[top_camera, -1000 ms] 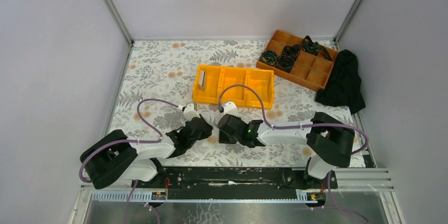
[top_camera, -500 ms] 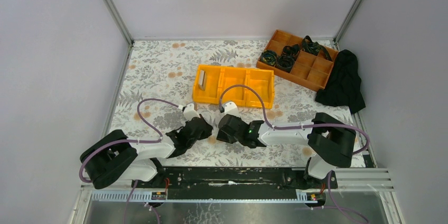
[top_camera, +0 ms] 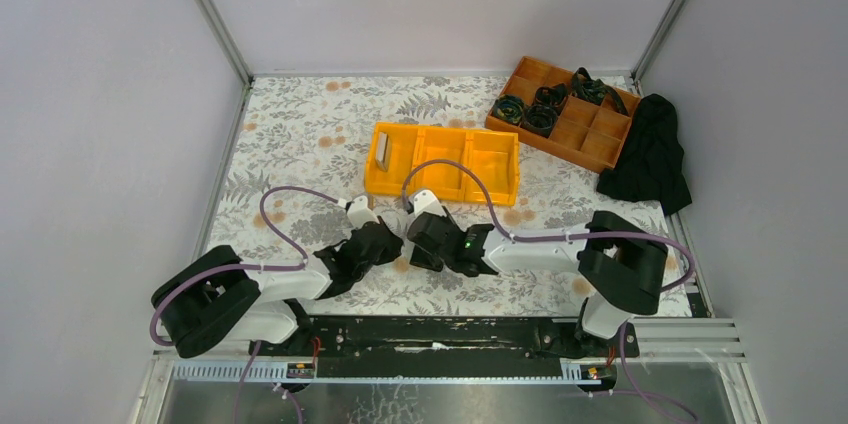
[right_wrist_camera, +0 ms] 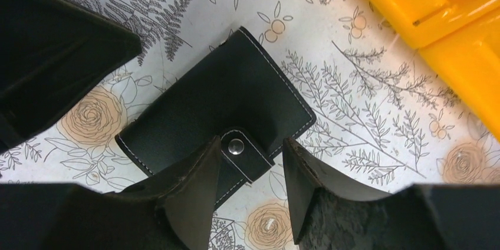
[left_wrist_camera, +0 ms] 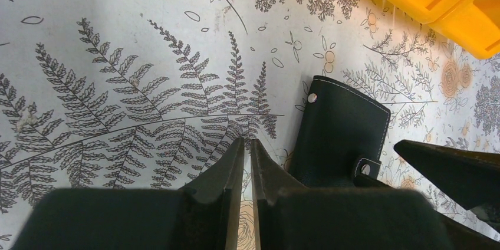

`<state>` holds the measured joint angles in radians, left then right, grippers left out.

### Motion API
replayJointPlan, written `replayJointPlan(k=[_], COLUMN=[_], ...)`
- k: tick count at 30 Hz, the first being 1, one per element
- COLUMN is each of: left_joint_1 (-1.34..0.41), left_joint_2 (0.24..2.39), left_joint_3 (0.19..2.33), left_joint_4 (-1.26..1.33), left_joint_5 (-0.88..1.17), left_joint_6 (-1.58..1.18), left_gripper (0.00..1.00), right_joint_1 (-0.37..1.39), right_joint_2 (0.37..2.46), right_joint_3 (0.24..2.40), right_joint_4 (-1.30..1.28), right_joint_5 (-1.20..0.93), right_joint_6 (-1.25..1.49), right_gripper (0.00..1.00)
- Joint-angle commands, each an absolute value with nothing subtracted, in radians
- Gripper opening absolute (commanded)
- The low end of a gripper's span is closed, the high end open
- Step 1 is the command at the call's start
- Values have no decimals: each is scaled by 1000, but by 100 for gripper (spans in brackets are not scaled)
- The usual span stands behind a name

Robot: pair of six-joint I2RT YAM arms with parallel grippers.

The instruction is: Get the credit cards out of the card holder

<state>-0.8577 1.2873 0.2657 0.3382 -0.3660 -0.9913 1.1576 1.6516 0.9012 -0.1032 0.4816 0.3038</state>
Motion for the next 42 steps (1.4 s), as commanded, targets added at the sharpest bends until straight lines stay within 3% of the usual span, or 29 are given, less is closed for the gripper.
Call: replayJointPlan(k=[1, 16, 19, 24, 26, 29, 32, 36, 42], left_joint_1=[-863, -861, -861, -861, -861, -860, -862, -867, -856], left_joint_2=[1283, 1273, 1297, 1316, 1317, 1318, 1321, 1328, 1345], left_joint_3=[257, 248, 262, 280, 284, 300, 331, 353, 379], left_joint_4=[345, 357, 364, 371, 375, 395, 417, 451, 493], left_joint_5=[-378, -382, -370, -356, -350, -307, -220, -150, 7], left_joint_6=[-965, -945, -941, -934, -929, -896, -860, -835, -832], left_gripper=[16, 16, 16, 16, 16, 17, 35, 53, 48], right_joint_1=[1160, 1108, 1107, 1107, 1105, 1105, 1105, 1098, 1085], right_joint_2=[1689, 1629, 1619, 1616, 1620, 1624, 1603, 1559, 1493], right_joint_3=[962, 848, 838, 823, 824, 836, 839, 836, 818], right_joint_4=[-85, -5, -11, -12, -13, -14, -2, 8, 17], right_joint_5=[517, 307, 287, 305, 309, 314, 332, 358, 377], right_joint_6=[207, 234, 239, 257, 262, 270, 277, 286, 300], right_gripper=[51, 45, 37, 11, 6, 7, 24, 26, 26])
